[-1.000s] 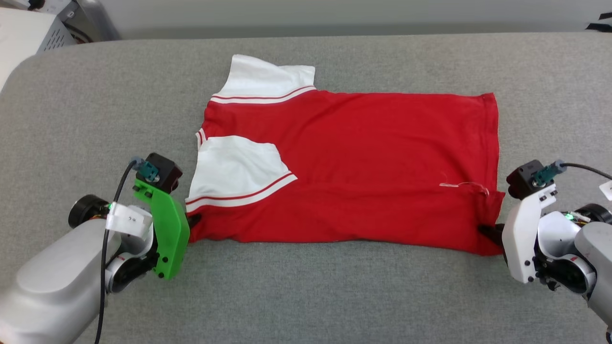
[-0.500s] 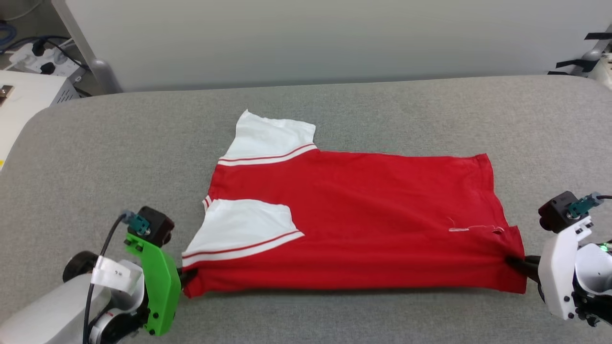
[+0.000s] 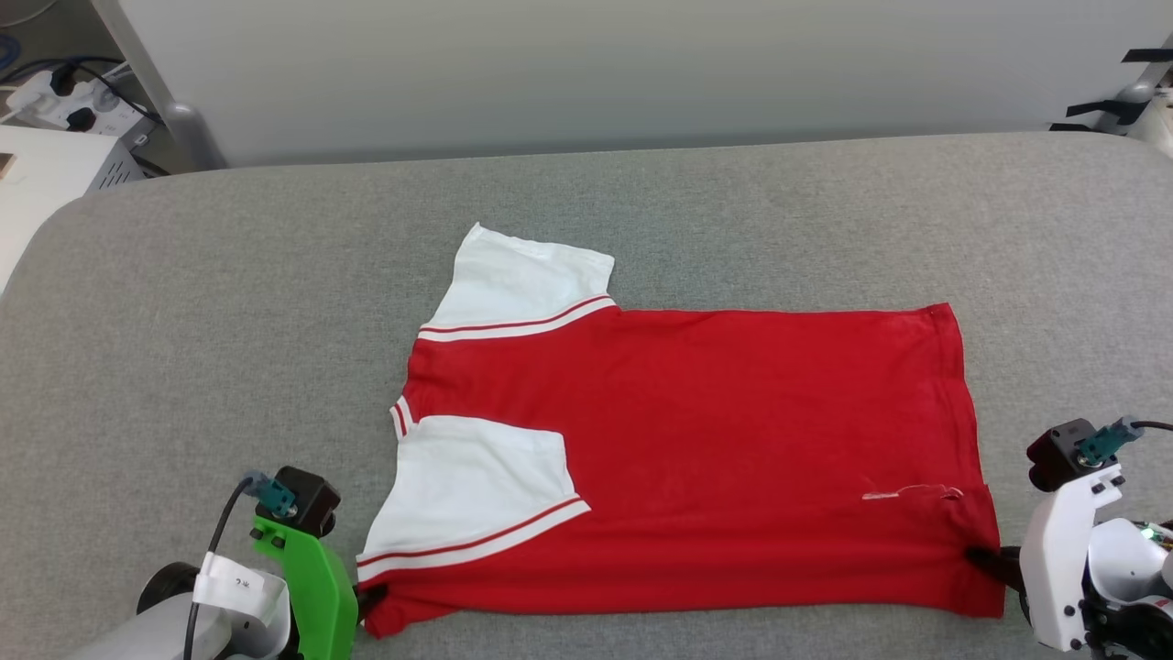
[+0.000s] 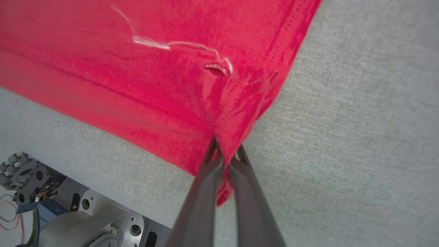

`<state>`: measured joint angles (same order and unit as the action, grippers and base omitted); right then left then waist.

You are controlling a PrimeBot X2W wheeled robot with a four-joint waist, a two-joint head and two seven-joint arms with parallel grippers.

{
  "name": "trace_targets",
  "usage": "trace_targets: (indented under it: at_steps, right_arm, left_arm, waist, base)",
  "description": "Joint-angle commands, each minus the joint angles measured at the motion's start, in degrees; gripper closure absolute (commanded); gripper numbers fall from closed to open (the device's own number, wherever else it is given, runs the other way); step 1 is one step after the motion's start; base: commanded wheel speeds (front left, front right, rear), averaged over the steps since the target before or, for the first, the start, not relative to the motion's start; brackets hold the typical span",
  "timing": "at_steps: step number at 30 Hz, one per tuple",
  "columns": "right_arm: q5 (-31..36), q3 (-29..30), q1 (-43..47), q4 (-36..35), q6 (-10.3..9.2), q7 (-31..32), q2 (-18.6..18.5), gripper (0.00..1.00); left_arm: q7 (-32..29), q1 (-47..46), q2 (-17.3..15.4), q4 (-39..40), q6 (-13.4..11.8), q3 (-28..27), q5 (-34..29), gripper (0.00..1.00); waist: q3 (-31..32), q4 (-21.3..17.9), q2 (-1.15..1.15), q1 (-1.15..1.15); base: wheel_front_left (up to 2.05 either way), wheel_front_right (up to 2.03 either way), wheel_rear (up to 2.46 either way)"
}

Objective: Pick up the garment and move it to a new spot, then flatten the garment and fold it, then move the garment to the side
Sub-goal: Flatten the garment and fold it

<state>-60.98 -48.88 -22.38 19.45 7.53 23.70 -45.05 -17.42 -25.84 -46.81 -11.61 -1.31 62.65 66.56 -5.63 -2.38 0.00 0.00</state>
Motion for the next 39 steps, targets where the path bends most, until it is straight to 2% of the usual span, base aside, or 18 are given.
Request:
trace_targets:
  at_steps: [1,3,4,5,6,12,19,23,27,29,32,36,39]
  right_arm:
    - [0.52,0.18,0.92,1.41,-0.04,-0.47,0.90,1.00]
    - [1.05,0.19,1.23,3.31,-0.04,-1.75,2.34,1.00]
    - [1.03,0.55,1.46,4.30,-0.04,-2.76,3.06,1.00]
    - [1.15,0.76,1.80,5.30,-0.04,-3.82,3.84,0.62]
    - [1.36,0.88,2.06,5.83,-0.04,-4.77,4.33,0.00]
    - [2.06,5.40,3.55,6.87,-0.04,-15.33,5.75,0.00]
    - [7.20,17.68,3.84,7.86,-0.04,-33.49,7.88,0.00]
    - [13.68,24.65,3.58,6.05,-0.04,-37.63,10.67,0.00]
    - [21.85,32.43,4.36,0.35,-0.04,-38.56,15.18,0.00]
    - [26.25,36.38,5.41,-4.27,-0.04,-38.65,17.96,0.00]
    - [30.71,40.59,7.49,-11.78,-0.04,-38.67,22.43,0.00]
    - [34.69,42.07,9.22,-19.34,-0.04,-38.69,25.46,0.00]
    - [35.45,41.58,9.56,-22.40,-0.04,-38.69,26.34,0.00]
  left_arm:
    - [0.50,0.89,0.35,-1.30,-0.01,-0.10,0.00,1.00]
    - [1.06,0.79,1.11,-2.79,0.25,-0.21,0.06,1.00]
    - [1.37,0.70,1.37,-3.35,0.36,-0.20,-0.13,0.50]
    - [1.93,0.66,1.62,-3.91,0.49,-0.24,-0.34,0.00]
    - [2.15,0.68,1.71,-4.18,0.65,-0.22,-0.43,0.00]
    - [4.37,0.65,-0.44,-2.15,0.65,-1.64,-0.48,0.00]
    - [8.76,-3.51,-4.75,1.83,-3.12,-6.63,-2.31,0.00]
    - [11.02,-8.07,-4.71,2.15,-4.38,-9.32,-4.15,0.00]
    - [12.57,-13.77,-3.29,0.61,-4.88,-10.67,-7.50,0.00]
    - [12.91,-16.89,-1.89,-0.65,-4.52,-11.14,-8.67,0.00]
    - [11.40,-22.18,0.10,-2.94,-2.58,-11.04,-10.09,0.00]
    - [6.03,-29.94,2.68,-6.27,0.66,-10.19,-11.00,0.00]
    - [-0.02,-35.75,4.38,-9.22,3.09,-8.73,-11.66,0.00]
  waist:
    - [-0.37,0.05,0.00,0.00]
    - [-0.37,0.17,0.00,0.00]
    - [-0.23,0.24,0.00,0.00]
    - [0.02,0.36,0.00,0.00]
    - [0.31,0.46,0.00,0.00]
    - [2.35,0.73,0.00,0.00]
    - [2.77,0.48,0.00,0.00]
    - [1.58,-0.62,0.00,0.00]
    - [-0.57,-2.26,0.00,0.00]
    - [-2.20,-3.10,0.00,0.00]
    - [-5.48,-4.64,0.00,0.00]
    - [-10.34,-6.59,0.00,0.00]
    - [-13.83,-7.91,0.00,0.00]
  base:
    - [0.00,0.00,0.00]
    - [0.00,0.00,0.00]
    - [0.00,0.00,0.00]
    - [0.00,0.00,0.00]
    - [0.00,0.00,0.00]
    - [0.00,0.00,0.00]
    - [0.00,0.00,0.00]
    - [0.00,0.00,0.00]
    - [0.00,0.00,0.00]
    - [0.00,0.00,0.00]
    - [0.00,0.00,0.00]
    - [0.00,0.00,0.00]
    - [0.00,0.00,0.00]
